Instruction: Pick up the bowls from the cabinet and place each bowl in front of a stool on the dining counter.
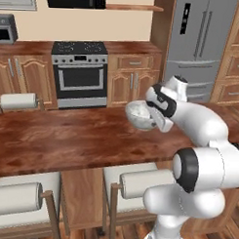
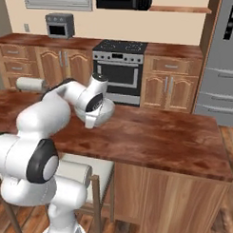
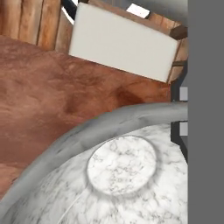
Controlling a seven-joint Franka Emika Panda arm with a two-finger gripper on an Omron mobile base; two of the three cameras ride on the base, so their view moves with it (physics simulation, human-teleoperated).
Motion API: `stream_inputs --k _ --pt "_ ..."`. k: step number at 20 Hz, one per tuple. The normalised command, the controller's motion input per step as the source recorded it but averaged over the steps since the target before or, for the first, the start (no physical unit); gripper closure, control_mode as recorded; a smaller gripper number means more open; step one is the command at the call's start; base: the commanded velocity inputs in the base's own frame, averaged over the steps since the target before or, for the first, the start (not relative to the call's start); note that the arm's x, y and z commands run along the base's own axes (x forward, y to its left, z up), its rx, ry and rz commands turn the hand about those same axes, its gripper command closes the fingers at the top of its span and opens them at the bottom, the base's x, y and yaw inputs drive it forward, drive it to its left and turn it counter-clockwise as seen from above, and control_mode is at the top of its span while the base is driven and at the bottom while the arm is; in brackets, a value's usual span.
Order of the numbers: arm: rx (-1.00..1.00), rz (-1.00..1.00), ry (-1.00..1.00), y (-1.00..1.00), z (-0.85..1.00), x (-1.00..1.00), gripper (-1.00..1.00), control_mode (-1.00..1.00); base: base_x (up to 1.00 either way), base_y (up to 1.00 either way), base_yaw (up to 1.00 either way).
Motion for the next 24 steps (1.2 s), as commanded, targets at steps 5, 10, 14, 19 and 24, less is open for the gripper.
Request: stream_inputs --k 5,10,14,19,24 --pt "-0.03 0.00 0.15 0.00 -0.37 0.73 1.00 -1.00 0.00 0.00 0.00" --pt "0.00 0.03 0.22 0.00 -0.61 0.30 1.00 -1.00 0.00 0.00 0.00" --pt "0.00 0.06 0.03 0.03 -0.68 0.12 1.00 -1.00 0.00 0.00 0.00" --pt "0.00 0.04 -0.11 0.18 -0.71 0.18 1.00 -1.00 0.00 0.00 0.00" --pt "0.00 0.00 -0.06 0.15 -0.30 0.09 1.00 -1.00 0.00 0.00 0.00"
